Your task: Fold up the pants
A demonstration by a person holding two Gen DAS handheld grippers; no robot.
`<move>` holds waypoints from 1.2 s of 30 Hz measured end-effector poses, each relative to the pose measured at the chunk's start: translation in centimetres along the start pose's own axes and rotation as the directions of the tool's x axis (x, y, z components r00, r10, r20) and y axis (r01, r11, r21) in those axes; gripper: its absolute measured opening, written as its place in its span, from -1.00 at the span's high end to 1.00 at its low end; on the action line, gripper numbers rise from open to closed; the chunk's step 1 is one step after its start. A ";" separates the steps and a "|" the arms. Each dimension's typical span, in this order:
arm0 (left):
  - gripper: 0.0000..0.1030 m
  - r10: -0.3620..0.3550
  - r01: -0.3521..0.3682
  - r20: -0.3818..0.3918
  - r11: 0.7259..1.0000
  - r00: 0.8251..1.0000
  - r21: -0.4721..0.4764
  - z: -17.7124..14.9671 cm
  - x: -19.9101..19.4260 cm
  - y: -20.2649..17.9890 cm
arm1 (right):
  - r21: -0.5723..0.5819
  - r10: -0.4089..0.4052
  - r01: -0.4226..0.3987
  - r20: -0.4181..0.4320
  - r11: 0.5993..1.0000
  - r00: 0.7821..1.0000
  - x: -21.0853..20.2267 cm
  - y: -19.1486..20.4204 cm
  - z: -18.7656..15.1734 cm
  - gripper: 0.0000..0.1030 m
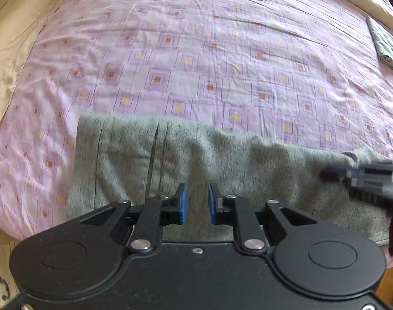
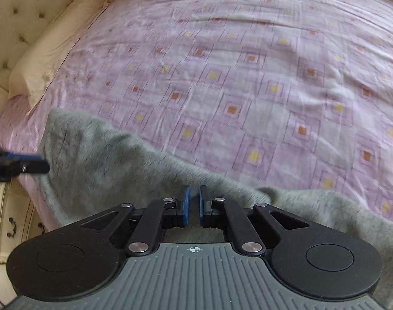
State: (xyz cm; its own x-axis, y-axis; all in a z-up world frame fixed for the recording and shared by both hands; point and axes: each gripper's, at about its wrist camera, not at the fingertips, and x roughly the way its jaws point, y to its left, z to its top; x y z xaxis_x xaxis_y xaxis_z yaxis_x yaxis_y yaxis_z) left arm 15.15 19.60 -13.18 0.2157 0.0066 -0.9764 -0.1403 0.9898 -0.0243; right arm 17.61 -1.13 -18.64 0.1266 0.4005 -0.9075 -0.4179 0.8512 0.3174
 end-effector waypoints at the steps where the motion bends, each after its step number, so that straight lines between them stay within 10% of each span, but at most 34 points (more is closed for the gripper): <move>1: 0.51 -0.005 0.005 0.002 1.000 1.000 0.012 0.7 0.2 -0.1 | -0.020 -0.009 0.009 -0.011 1.000 1.000 0.0 0.7 -0.6 0.86; 10: 0.37 -0.015 0.024 -0.092 0.994 0.996 0.107 2.6 5.4 0.0 | 0.007 -0.036 0.036 0.126 0.999 0.991 -1.8 2.0 0.6 0.66; 21: 0.48 -0.057 0.066 -0.180 0.997 0.982 0.042 0.8 8.9 3.7 | -0.116 0.001 -0.012 -0.093 0.993 0.996 4.8 3.4 5.5 0.41; 24: 0.48 -0.065 0.077 -0.174 0.995 0.983 0.057 0.7 8.6 3.6 | -0.155 -0.005 -0.002 -0.045 0.988 0.999 3.4 4.5 4.8 0.75; 36: 0.32 -0.223 0.228 -0.047 0.966 0.974 0.119 7.4 2.2 2.8 | -0.310 -0.108 0.115 0.042 0.944 0.993 1.0 10.9 -3.8 0.99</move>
State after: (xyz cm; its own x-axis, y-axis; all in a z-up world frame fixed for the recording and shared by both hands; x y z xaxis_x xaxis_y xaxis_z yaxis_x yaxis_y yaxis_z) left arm 22.41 23.49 -13.83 0.1962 -0.2214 -0.9552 0.0286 0.9750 -0.2201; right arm 9.74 7.29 -17.17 0.2085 0.3204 -0.9241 -0.6586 0.7444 0.1096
